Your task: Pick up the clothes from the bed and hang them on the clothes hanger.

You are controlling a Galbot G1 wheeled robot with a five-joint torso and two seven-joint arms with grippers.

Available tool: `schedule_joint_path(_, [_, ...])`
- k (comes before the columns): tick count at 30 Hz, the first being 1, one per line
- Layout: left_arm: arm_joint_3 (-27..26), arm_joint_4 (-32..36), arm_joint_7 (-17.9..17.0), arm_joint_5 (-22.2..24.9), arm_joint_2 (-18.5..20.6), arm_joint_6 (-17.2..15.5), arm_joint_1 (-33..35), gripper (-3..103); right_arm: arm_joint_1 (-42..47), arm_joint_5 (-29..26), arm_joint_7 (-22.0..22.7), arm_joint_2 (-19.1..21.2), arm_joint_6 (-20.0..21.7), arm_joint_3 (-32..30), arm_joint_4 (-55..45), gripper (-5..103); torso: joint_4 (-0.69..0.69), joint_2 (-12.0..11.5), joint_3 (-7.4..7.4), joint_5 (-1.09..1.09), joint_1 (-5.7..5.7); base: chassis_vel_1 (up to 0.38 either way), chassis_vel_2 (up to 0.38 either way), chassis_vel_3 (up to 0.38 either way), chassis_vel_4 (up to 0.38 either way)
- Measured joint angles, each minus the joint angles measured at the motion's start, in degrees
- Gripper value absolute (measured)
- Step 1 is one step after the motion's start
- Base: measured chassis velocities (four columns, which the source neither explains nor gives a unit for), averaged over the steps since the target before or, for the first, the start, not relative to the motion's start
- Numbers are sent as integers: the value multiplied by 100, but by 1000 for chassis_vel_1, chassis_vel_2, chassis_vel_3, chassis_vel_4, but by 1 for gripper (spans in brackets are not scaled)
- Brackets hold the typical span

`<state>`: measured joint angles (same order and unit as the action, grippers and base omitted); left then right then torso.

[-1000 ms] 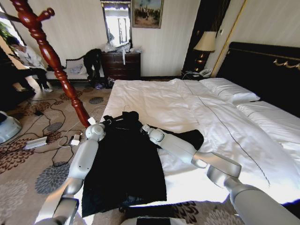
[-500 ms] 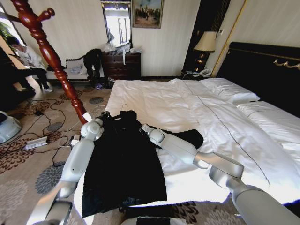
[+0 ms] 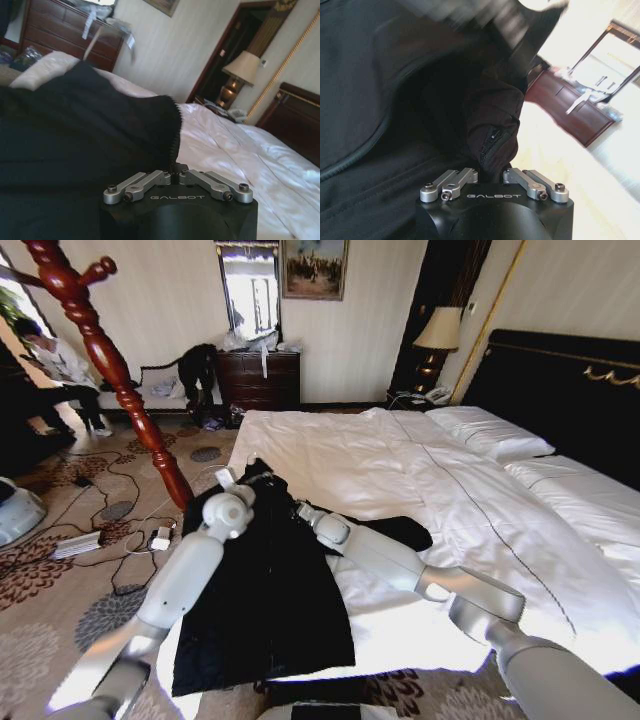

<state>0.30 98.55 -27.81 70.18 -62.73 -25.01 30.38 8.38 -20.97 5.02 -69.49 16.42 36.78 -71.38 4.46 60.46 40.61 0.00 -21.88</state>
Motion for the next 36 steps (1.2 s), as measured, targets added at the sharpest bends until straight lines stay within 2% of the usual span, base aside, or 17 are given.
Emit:
schedule_joint_path(4, [63,318,-366,26,157,-203,104,-2,-42,116,0,308,-213,-242,-301,16,-1,0,0,0,0,0,0,0,0])
schedule_joint_path(6, [49,396,-501,27,197,-279,110,3,-42,182,1,377,-260,-286,-360,16,0,0,0,0,0,0,0,0,0])
schedule_joint_path(7, [-2,601,-789,67,310,-477,124,8,-33,318,4,502,-372,-367,-450,17,2,0,0,0,0,0,0,0,0])
schedule_joint_path(9, [-94,929,-1013,104,524,-713,191,19,-17,466,4,635,-481,-470,-534,17,2,0,0,1,0,0,0,0,0])
schedule_joint_path(10, [-126,1108,-1061,121,668,-796,245,19,-14,500,4,680,-524,-515,-551,17,2,0,0,0,0,0,0,0,0])
schedule_joint_path(14, [-217,1729,-1108,265,1193,-949,437,35,3,592,17,807,-656,-653,-558,17,-5,0,0,0,0,0,0,0,0])
schedule_joint_path(15, [-243,2031,-1053,332,1455,-978,495,41,26,645,46,901,-713,-745,-566,17,-4,0,0,-1,0,0,0,0,0])
schedule_joint_path(18, [-281,2323,-968,359,1688,-978,521,45,37,658,105,981,-762,-804,-588,17,3,0,0,-2,0,0,0,0,0])
schedule_joint_path(19, [-355,2629,-913,399,1925,-972,515,57,37,658,174,1027,-804,-849,-607,17,4,0,0,0,0,0,0,0,0])
schedule_joint_path(21, [-414,2807,-896,447,2055,-967,483,57,36,660,211,1043,-834,-874,-619,17,3,0,0,1,0,0,0,0,0])
schedule_joint_path(23, [-614,3088,-921,587,2377,-947,315,68,13,662,286,1053,-893,-938,-655,17,-2,0,-1,-1,1,0,0,0,0])
schedule_joint_path(26, [-846,3089,-1025,655,2611,-917,209,78,12,655,322,1053,-913,-962,-678,17,-2,0,-1,-1,1,0,0,0,0])
schedule_joint_path(29, [-1422,2896,-1226,895,2862,-911,245,94,78,653,392,1060,-933,-1002,-736,17,1,0,0,-1,0,0,0,0,0])
schedule_joint_path(31, [-1574,2842,-1267,978,2911,-910,259,94,96,652,411,1068,-938,-1009,-765,17,0,0,0,-2,0,0,0,0,0])
schedule_joint_path(32, [-1715,2801,-1287,1079,2960,-910,262,98,109,651,428,1077,-943,-1016,-797,17,0,0,0,-3,0,0,0,0,0])
schedule_joint_path(33, [-1961,2735,-1359,1386,3091,-924,232,99,121,652,466,1100,-976,-1025,-875,17,-2,0,0,-2,0,0,0,0,0])
schedule_joint_path(36, [-2134,2683,-1413,1740,3265,-991,192,100,121,673,491,1126,-1017,-1029,-933,17,0,0,0,-2,0,0,0,0,0])
